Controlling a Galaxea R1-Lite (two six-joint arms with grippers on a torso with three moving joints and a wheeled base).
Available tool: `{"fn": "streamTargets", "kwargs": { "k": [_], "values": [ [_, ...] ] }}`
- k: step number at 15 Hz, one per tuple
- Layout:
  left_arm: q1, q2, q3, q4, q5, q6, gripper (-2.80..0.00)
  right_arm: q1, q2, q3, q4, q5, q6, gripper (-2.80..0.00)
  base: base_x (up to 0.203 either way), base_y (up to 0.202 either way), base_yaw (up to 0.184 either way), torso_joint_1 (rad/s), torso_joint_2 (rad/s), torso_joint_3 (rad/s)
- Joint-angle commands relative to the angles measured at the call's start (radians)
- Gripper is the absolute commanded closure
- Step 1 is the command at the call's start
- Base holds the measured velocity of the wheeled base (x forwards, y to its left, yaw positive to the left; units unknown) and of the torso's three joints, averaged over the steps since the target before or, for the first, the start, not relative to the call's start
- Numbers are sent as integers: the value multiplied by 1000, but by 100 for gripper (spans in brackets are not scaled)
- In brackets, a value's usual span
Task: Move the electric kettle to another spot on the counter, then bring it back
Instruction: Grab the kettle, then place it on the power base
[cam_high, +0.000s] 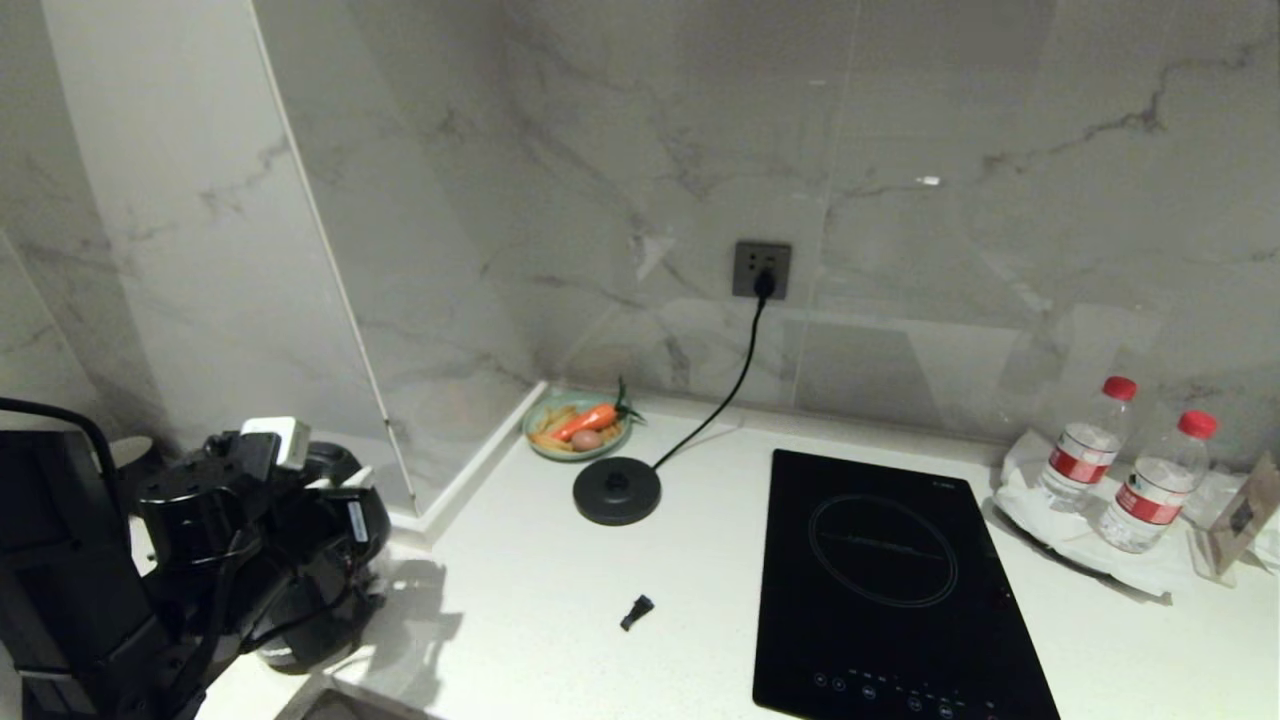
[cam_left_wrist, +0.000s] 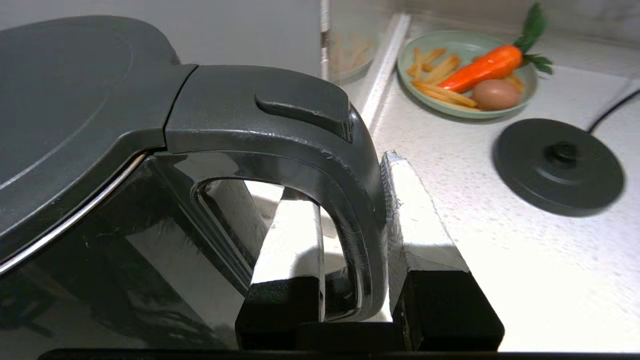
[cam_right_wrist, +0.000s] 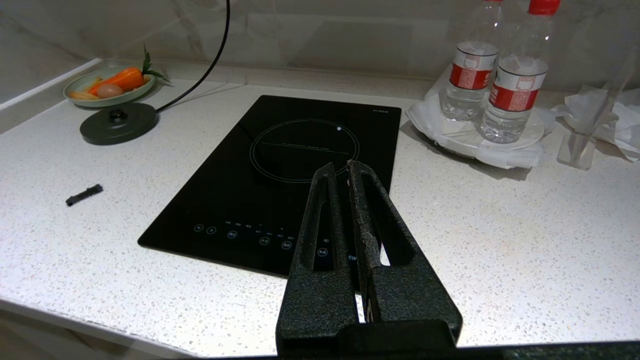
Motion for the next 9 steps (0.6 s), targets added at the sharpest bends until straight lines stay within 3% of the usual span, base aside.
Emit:
{"fn": "streamTargets", "kwargs": {
  "k": [1, 5, 9],
  "values": [
    [-22, -75, 44, -9, 1, -2, 0, 0, 0, 0, 0, 0, 0, 0, 0, 0, 0, 0, 0, 0],
    [-59, -140, 98, -9, 2, -4, 0, 0, 0, 0, 0, 0, 0, 0, 0, 0, 0, 0, 0, 0],
    [-153, -226, 167, -9, 13, -6, 0, 0, 0, 0, 0, 0, 0, 0, 0, 0, 0, 0, 0, 0]
  ]
}}
